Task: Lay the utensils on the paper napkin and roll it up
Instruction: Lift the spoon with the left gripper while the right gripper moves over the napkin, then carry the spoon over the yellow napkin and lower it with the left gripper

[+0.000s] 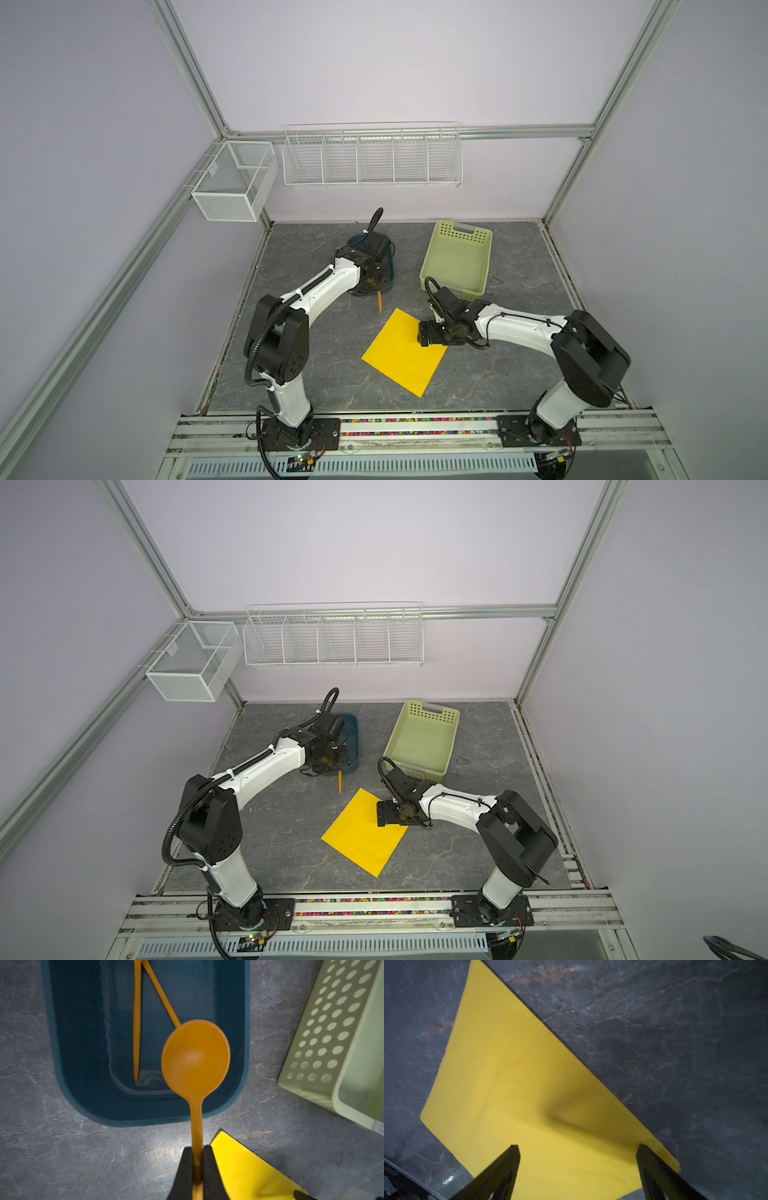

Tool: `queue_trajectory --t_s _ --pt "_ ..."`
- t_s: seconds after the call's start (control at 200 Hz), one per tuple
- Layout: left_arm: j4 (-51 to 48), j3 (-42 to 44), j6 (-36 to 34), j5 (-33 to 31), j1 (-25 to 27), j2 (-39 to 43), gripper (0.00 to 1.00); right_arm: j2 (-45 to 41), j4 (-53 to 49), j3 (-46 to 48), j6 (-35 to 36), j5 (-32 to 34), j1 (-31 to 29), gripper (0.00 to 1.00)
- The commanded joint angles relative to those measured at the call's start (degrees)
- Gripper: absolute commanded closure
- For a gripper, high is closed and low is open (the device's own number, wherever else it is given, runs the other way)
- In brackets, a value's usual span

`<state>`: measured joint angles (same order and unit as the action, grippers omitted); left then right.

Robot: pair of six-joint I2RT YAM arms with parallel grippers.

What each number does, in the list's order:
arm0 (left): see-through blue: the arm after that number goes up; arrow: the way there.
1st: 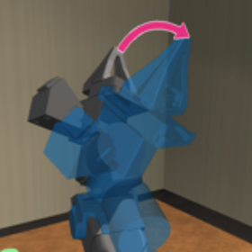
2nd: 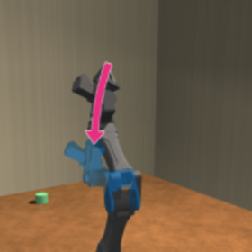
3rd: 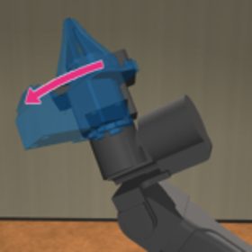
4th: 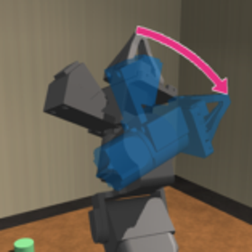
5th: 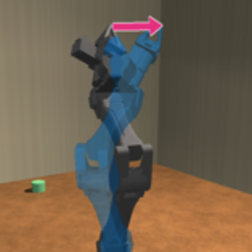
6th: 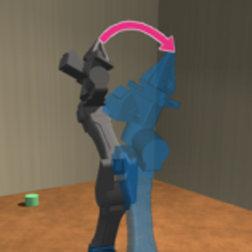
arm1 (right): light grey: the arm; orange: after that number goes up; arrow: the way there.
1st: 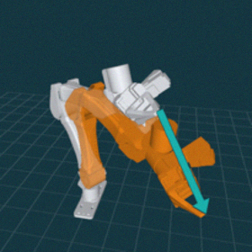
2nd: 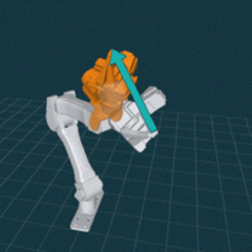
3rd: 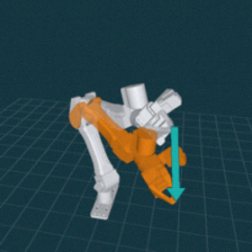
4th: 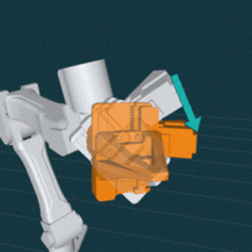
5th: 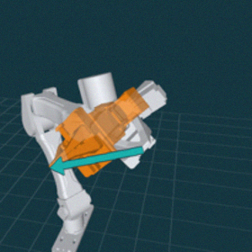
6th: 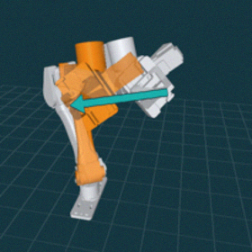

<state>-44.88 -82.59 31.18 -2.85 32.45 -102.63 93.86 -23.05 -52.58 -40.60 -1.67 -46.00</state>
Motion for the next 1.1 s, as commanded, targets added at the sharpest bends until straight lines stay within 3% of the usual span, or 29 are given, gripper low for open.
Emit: queue_trajectory --t_s 0.0,0.215,0.57,0.71,1.095 --pt "-0.9 0.7 -0.1 0.4 0.3 2.3 0.95 -1.7 -3.7 1.9 -6.5 3.5 -1.1 0.09" --pt "-1.0 2.3 -0.1 0.6 0.7 3.9 0.95 -4.8 -3.8 5.5 -10.3 7.1 -1.8 0.08" --pt "-1.0 4.0 0.4 0.9 3.2 4.8 0.95 -6.0 -3.1 6.1 -11.6 7.5 -2.3 0.07" --pt "-0.3 5.3 1.4 1.7 4.7 5.7 0.95 -9.6 -1.2 6.7 -11.8 8.9 -2.4 0.07" --pt "3.9 10.3 7.6 -0.1 11.5 6.4 0.95 -20.3 -8.3 4.8 -9.0 14.7 -1.4 0.05"
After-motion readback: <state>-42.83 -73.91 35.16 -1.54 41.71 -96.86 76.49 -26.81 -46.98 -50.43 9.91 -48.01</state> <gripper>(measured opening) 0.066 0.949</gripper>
